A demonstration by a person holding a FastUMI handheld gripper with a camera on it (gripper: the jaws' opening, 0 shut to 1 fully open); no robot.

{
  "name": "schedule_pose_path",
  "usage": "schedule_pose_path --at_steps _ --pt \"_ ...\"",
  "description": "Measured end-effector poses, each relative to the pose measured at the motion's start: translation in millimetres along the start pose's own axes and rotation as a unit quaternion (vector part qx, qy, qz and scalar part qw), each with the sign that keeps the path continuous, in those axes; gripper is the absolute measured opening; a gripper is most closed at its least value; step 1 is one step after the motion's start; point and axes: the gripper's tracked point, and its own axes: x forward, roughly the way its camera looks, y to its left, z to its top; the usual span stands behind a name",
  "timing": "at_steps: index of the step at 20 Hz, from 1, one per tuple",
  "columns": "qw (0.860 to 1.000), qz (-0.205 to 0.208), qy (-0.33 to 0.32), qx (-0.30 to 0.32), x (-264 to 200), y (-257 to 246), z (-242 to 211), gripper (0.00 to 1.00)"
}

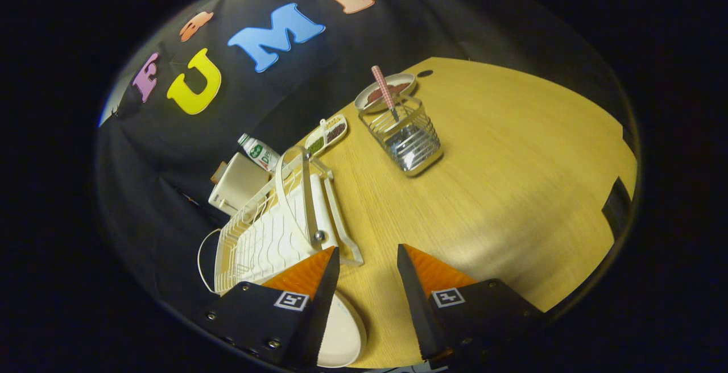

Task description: Take the plate from the dish rack, then take the spoon from the basket and place it into the plate.

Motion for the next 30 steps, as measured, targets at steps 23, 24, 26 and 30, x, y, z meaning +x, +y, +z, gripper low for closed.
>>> schedule_pose_path --at_steps 23,24,26,30 --pt "0.987 -0.112 -0.077 -0.084 148 -28 188 0.58" --pt "0.988 -0.106 -0.075 -0.086 150 -26 191 0.58" --pt "0.986 -0.115 -0.072 -0.097 152 -29 191 0.22" --pt "0.983 -0.132 -0.067 -0.113 149 -34 192 0.12"
